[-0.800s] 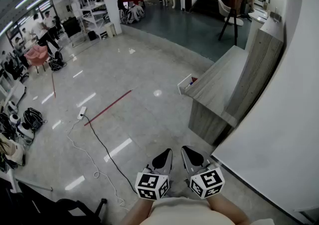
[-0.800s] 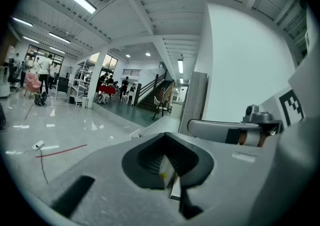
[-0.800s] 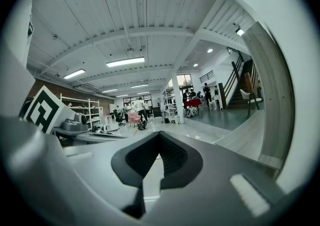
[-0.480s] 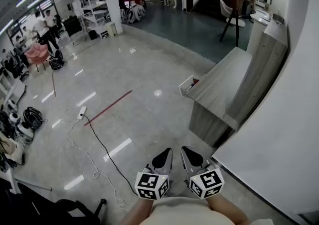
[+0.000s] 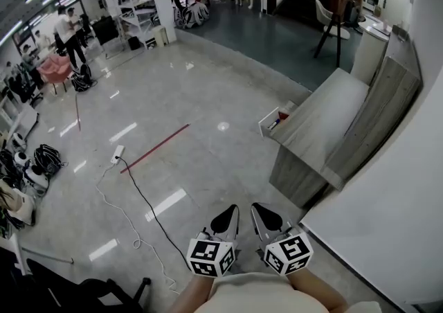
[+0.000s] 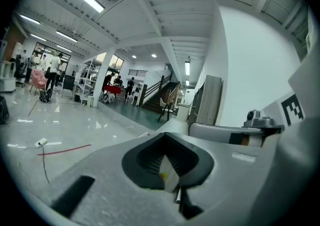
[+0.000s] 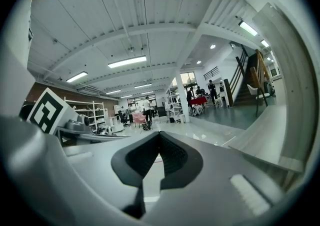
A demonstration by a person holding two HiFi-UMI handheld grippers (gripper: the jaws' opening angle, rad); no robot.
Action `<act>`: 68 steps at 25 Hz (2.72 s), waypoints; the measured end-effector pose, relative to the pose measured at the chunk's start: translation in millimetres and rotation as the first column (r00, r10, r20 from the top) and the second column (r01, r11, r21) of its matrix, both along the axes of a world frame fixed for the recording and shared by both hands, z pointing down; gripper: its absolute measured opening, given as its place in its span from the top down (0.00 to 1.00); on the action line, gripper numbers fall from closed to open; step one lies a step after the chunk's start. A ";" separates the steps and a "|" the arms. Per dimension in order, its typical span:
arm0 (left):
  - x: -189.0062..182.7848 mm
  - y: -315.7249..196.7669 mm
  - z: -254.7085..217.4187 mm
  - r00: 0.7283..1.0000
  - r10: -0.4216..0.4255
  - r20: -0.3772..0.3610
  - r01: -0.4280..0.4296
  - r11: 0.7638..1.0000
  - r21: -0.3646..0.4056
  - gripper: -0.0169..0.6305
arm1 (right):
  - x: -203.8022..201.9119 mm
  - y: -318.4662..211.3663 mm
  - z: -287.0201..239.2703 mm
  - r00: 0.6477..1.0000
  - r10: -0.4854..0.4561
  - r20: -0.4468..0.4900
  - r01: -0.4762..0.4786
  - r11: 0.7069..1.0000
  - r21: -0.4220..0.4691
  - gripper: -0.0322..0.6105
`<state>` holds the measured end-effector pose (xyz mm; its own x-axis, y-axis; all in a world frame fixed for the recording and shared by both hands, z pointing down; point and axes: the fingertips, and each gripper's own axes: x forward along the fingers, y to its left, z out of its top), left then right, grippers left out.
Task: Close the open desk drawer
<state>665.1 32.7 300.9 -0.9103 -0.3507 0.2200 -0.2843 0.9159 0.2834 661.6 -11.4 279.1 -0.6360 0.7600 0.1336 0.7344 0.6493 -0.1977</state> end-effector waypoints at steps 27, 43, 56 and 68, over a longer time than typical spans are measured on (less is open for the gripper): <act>-89.3 149.2 3.3 0.998 0.064 -0.010 -0.064 0.998 0.002 0.96 | -87.7 143.9 8.9 0.998 0.065 -0.010 -0.065 0.997 0.028 0.95; -104.8 206.8 13.5 0.999 0.052 -0.015 -0.052 0.999 0.006 0.96 | -100.7 209.3 16.3 0.999 0.031 -0.009 -0.031 0.999 0.037 0.95; -139.0 221.9 25.1 0.999 0.035 -0.026 -0.035 0.999 0.021 0.96 | -136.7 227.9 24.0 1.000 0.018 0.003 -0.018 0.999 0.051 0.95; -232.9 229.0 18.4 1.000 -0.004 -0.011 0.004 1.000 0.025 0.96 | -237.8 224.6 18.5 1.000 0.015 0.022 -0.016 0.998 0.065 0.95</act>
